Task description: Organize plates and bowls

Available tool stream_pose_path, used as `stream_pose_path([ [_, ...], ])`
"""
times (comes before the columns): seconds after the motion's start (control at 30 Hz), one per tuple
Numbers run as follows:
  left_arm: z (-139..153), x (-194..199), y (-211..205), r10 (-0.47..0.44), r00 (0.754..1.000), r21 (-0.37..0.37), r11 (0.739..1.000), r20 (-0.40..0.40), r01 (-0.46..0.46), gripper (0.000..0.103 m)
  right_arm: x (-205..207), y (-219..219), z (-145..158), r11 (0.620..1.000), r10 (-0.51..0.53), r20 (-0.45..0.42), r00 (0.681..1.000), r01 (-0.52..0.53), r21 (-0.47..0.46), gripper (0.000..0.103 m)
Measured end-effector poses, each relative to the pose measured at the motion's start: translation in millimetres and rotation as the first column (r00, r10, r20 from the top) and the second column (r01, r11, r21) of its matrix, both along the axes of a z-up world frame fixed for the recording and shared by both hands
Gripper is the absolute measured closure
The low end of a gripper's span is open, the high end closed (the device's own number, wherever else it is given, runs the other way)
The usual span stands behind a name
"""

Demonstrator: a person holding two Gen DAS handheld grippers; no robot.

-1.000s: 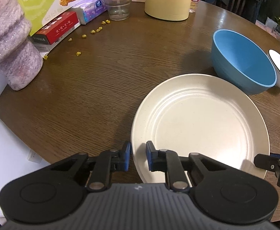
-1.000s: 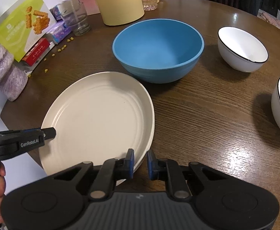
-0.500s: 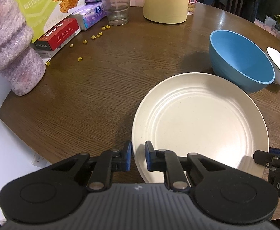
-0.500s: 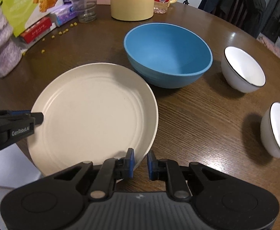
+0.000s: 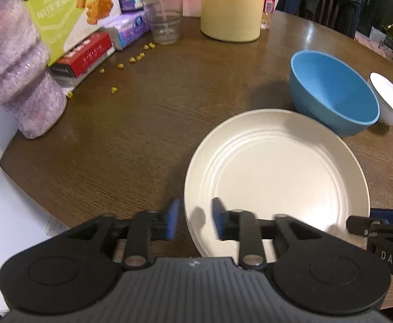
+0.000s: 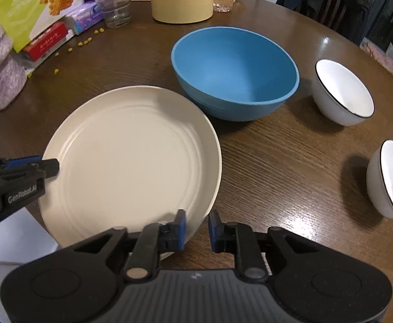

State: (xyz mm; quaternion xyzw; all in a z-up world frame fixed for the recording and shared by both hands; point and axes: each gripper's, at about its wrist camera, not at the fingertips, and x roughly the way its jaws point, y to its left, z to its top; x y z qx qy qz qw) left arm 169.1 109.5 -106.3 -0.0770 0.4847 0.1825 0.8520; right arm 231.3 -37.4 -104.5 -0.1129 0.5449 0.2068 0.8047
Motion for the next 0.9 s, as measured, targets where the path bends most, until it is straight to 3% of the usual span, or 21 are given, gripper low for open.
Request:
stream_pose_path([
  [0.13,14.5,-7.2,2.2,0.007,0.999,0.015,1.000,0.042,-0.008,0.039,0.1,-18.0,13.5,0.995,-0.033,0.013,0.999,0.031,0.098,0.059],
  [0.17,18.5,-9.9,3.5,0.009,0.998,0.012,1.000,0.055,-0.010,0.026,-0.1,-22.9,17.6,0.992,-0.042,0.020,0.999,0.039,0.118,0.047],
  [0.2,23.0,-13.3,4.8,0.009,0.997,0.006,1.000,0.073,-0.010,0.019,-0.7,-28.4,21.4,0.990,-0.052,0.029,0.998,0.047,0.135,0.033],
  [0.27,31.0,-20.7,5.3,0.003,0.995,-0.009,1.000,0.103,-0.002,0.000,-3.4,-39.7,28.3,0.984,-0.069,0.045,0.997,0.061,0.167,0.015],
  [0.3,34.8,-24.7,5.7,-0.004,0.993,-0.021,1.000,0.119,0.006,0.000,-4.5,-46.1,30.7,0.981,-0.079,0.046,0.996,0.070,0.182,0.006],
  [0.37,41.1,-30.7,5.9,-0.016,0.990,-0.040,0.999,0.138,0.021,0.000,-8.1,-58.4,35.6,0.975,-0.100,0.051,0.994,0.087,0.204,0.000],
  [0.9,66.5,-54.1,-40.0,-0.148,0.969,-0.070,0.984,0.198,0.165,0.000,-60.2,-115.9,71.6,0.956,-0.224,0.136,0.965,0.190,0.225,0.000],
])
